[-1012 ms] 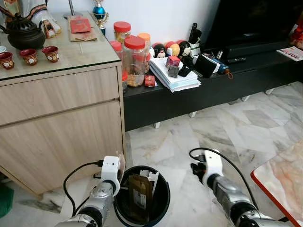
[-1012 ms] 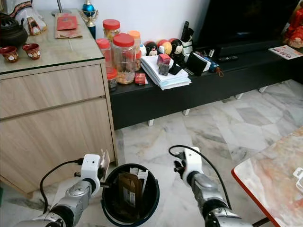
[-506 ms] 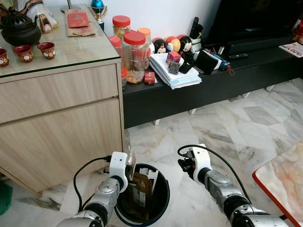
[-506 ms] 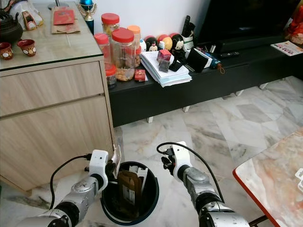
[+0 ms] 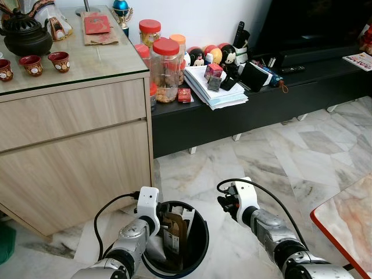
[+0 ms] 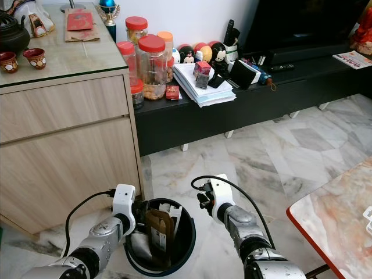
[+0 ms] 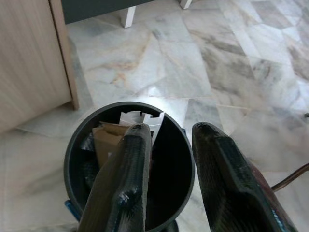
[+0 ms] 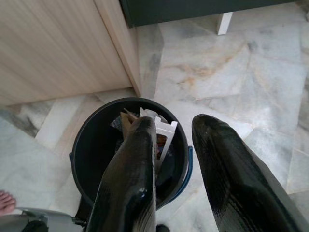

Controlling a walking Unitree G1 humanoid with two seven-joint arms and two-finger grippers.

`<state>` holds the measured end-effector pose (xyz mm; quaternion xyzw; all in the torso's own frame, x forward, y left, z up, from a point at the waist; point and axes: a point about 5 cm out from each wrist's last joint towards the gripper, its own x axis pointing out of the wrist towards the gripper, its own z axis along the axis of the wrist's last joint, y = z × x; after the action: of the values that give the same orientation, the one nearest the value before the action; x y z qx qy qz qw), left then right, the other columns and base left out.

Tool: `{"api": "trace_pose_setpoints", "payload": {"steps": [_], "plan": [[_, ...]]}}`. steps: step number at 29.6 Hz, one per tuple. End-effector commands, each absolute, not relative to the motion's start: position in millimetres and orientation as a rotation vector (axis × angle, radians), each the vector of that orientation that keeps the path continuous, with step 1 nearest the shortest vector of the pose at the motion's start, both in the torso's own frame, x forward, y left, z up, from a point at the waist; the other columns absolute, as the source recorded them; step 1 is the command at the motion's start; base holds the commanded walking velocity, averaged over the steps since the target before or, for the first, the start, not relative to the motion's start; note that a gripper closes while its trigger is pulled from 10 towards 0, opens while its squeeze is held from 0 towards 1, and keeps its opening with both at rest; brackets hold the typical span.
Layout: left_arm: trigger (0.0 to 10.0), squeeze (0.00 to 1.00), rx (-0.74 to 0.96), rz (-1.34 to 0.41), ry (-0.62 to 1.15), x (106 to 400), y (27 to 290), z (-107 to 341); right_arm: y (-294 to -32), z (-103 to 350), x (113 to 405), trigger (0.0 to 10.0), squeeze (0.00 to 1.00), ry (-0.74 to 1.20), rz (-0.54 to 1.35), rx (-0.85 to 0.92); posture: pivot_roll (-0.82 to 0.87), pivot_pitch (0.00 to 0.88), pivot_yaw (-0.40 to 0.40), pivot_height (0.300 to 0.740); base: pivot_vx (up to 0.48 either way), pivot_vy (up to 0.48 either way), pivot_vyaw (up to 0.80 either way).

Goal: Picking trash to rubbish bin

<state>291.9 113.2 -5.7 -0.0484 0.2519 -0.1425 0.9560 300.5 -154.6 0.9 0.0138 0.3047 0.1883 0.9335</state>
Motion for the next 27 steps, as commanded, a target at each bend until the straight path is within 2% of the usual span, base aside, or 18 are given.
{"api": "trace_pose_setpoints", "payload": {"steps": [1, 8, 12, 14, 15, 16, 18, 24, 27], "plan": [[10.0, 0.0, -0.06, -0.27, 0.55, 286, 116, -13, -162, 6, 305, 10.0, 0.0, 0.594, 0.345, 0.026, 0.0, 0.092, -0.13, 0.74, 0.0, 0.0, 0.0], [10.0, 0.0, -0.009, -0.2, 0.594, 281, 128, -20, -174, 7, 306, 10.0, 0.0, 0.569, 0.251, 0.03, 0.01, 0.092, -0.13, 0.74, 0.0, 0.0, 0.0], [10.0, 0.0, 0.15, -0.124, 0.743, 260, 150, -40, -193, -3, 295, 10.0, 0.0, 0.606, 0.132, 0.017, 0.01, 0.088, -0.13, 0.74, 0.0, 0.0, 0.0], [10.0, 0.0, 0.168, -0.048, 0.812, 242, 171, -52, -218, -25, 267, 10.0, 0.0, 0.709, -0.044, 0.036, 0.01, 0.086, -0.129, 0.74, 0.0, 0.0, 0.0], [10.0, 0.0, 0.172, -0.047, 0.814, 241, 172, -53, -219, -26, 265, 10.0, 0.0, 0.716, -0.055, 0.039, 0.01, 0.086, -0.129, 0.74, 0.0, 0.0, 0.0], [10.0, 0.0, 0.187, -0.045, 0.838, 235, 176, -57, -226, -37, 250, 10.0, 0.0, 0.772, -0.099, 0.024, 0.02, 0.083, -0.128, 0.74, 0.0, 0.0, 0.0], [10.0, 0.0, 0.197, -0.047, 0.849, 232, 177, -58, -228, -41, 244, 10.0, 0.0, 0.793, -0.114, 0.02, 0.02, 0.083, -0.128, 0.74, 0.0, 0.0, 0.0], [10.0, 0.0, 0.258, -0.058, 0.963, 199, 186, -77, -228, -74, 191, 10.0, 0.0, 0.977, -0.15, 0.041, 0.02, 0.077, -0.123, 0.74, 0.0, 0.0, 0.0], [10.0, 0.0, 0.264, -0.058, 0.978, 194, 186, -80, -227, -77, 185, 10.0, 0.0, 0.995, -0.158, 0.06, 0.01, 0.072, -0.118, 0.74, 0.0, 0.0, 0.0]]}}
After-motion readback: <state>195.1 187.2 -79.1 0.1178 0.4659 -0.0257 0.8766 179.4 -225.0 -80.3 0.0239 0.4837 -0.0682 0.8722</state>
